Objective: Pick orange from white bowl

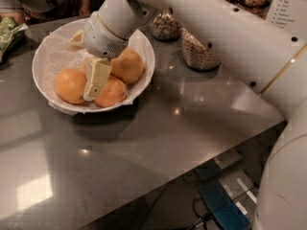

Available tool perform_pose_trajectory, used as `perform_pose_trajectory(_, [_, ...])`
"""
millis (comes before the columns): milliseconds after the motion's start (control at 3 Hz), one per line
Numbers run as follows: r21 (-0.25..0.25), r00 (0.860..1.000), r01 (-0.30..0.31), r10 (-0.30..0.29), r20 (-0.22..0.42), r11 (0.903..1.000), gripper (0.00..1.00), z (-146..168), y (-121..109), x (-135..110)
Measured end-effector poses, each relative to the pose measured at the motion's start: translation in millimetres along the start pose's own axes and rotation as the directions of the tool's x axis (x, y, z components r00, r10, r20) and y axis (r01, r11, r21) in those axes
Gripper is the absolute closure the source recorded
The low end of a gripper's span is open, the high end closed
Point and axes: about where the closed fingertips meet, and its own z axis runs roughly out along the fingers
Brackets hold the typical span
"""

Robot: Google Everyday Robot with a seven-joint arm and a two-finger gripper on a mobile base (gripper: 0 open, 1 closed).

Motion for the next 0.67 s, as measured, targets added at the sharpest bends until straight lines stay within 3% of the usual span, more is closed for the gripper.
perform_pose_trajectory(333, [-0.041,1.000,0.001,-0.001,0.019,0.9992,0.17,21.0,-1.1,-3.6])
perform_pose_trajectory(667, [-0.041,1.000,0.001,-0.001,0.019,0.9992,0.15,21.1,-1.1,-3.6])
